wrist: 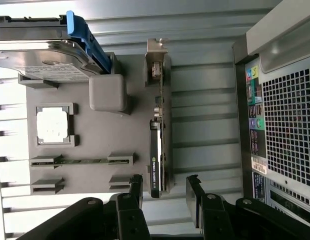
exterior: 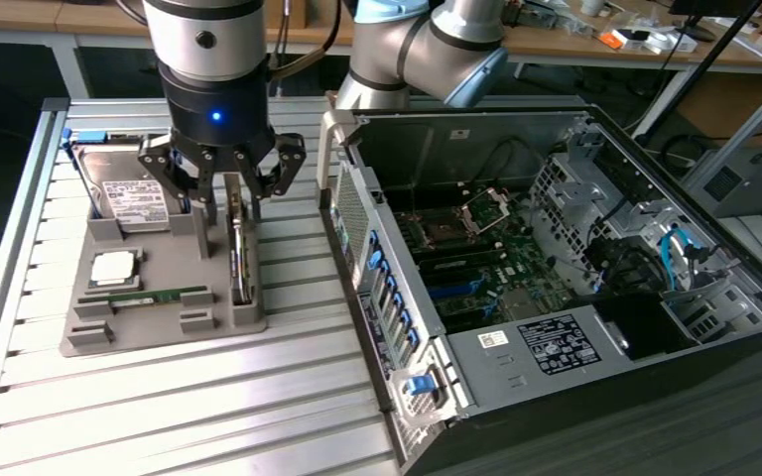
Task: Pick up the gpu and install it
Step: 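Pick up the gpu and move the gpu toward the slot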
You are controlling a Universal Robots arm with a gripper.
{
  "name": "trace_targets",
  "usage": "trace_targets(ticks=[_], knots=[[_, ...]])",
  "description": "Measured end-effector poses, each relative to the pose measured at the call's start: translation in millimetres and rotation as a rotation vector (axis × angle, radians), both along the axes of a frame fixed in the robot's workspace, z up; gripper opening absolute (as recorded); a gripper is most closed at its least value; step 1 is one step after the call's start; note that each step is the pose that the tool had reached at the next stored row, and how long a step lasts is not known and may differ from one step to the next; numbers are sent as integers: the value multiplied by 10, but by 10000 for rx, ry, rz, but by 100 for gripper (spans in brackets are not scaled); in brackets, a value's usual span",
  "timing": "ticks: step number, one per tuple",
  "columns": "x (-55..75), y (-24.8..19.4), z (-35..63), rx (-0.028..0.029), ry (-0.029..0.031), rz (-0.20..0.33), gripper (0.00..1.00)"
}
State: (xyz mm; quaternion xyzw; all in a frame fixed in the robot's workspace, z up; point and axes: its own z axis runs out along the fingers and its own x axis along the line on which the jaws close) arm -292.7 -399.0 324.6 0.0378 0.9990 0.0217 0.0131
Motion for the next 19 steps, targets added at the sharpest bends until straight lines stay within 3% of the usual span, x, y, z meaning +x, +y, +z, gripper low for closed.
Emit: trace_targets(ticks=[19], knots=[[-8,0,-89,0,0,0,48]])
